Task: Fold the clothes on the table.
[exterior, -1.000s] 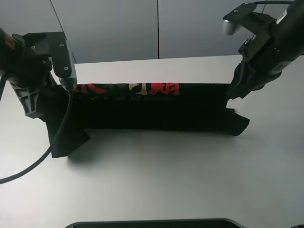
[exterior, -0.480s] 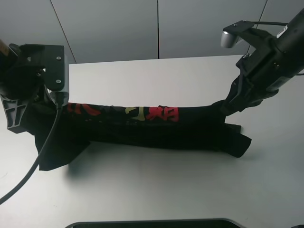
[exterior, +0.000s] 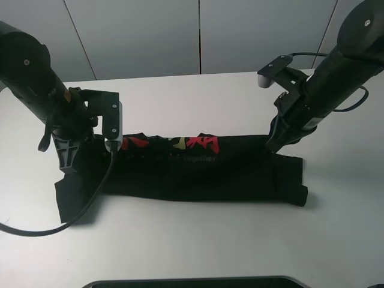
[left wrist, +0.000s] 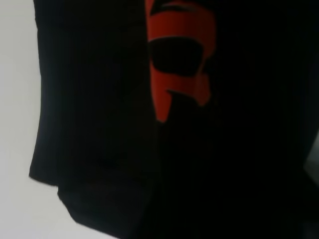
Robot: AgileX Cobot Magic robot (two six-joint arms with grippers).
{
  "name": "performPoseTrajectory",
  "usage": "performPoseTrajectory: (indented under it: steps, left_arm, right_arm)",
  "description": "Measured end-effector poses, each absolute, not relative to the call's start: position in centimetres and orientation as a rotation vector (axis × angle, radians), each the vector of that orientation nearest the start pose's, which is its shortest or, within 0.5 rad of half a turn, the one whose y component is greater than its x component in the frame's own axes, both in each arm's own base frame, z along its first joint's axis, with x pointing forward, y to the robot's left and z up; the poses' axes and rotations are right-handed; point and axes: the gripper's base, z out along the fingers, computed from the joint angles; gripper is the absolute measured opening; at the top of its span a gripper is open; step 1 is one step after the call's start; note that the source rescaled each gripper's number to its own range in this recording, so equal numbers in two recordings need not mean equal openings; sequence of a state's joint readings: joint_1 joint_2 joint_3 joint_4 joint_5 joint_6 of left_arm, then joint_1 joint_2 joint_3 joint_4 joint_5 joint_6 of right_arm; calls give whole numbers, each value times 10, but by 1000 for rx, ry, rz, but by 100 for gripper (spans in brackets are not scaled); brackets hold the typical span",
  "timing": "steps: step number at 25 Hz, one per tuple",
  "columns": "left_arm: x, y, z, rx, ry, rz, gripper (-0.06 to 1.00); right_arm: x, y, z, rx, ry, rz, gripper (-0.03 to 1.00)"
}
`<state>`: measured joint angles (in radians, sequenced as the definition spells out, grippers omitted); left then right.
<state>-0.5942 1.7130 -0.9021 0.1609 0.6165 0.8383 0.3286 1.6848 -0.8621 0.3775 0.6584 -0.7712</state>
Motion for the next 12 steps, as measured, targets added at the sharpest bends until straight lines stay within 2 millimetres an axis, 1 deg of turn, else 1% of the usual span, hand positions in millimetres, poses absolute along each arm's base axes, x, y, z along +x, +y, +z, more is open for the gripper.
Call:
performPoseTrajectory:
  steps: [3,6,9,12]
  left_arm:
    - [265,-158,140,2030,2111,194,1]
    - [276,-151,126,1988,2136,193,1]
    - [284,-151,119,1946,2111,196,1]
    - [290,-154,120,1892,2051,203,1]
  right_arm:
    - [272,113,158,-1140,2634,282,0]
    - [275,113,153,-1133,2630,264,0]
    - [279,113,143,-1139,2633,238,0]
    - [282,113,132,-1142,2650,228,0]
